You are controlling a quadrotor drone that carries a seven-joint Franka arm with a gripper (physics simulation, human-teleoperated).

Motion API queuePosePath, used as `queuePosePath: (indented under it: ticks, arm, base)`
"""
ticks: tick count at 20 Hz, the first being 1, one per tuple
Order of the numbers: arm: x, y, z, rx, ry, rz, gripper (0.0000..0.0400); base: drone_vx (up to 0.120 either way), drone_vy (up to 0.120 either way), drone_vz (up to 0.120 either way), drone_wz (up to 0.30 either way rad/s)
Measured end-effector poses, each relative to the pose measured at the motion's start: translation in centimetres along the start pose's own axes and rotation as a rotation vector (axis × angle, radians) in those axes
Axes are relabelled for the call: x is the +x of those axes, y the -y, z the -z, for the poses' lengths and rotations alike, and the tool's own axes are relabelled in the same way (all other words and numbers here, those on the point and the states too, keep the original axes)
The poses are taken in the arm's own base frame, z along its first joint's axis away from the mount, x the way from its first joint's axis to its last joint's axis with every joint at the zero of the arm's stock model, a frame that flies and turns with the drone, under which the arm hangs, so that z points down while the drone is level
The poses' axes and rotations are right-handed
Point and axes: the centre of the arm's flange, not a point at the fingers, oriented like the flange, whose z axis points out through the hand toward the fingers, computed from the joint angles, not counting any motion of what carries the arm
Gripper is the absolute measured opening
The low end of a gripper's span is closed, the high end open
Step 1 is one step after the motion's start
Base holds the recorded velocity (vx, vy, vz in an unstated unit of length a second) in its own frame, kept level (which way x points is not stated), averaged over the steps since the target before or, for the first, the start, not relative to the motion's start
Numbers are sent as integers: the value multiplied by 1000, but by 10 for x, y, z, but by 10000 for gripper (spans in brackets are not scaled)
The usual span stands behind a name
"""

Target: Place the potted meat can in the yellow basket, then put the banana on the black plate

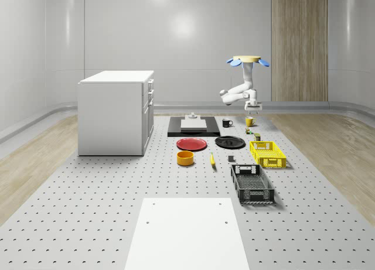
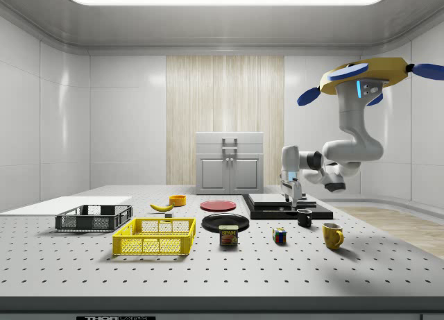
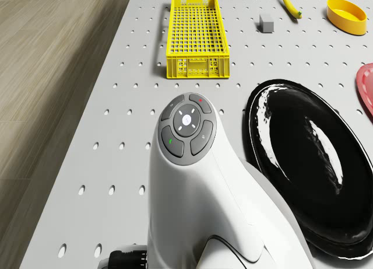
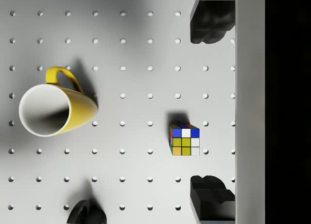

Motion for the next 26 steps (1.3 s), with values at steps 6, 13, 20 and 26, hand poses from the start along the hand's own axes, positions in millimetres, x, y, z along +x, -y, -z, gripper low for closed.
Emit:
queuePosePath:
  ticks: [6,13,20,26]
  arm:
    - [0,0,0,-2,-2,0,400]
    - [0,0,0,-3,-3,0,400]
    - [0,0,0,-3,-3,0,400]
    - [0,0,0,-3,-3,0,400]
  base:
    - [120,0,-120,0]
    - [120,-34,-69,0]
    - [120,0,-86,0]
    - [120,0,-93,0]
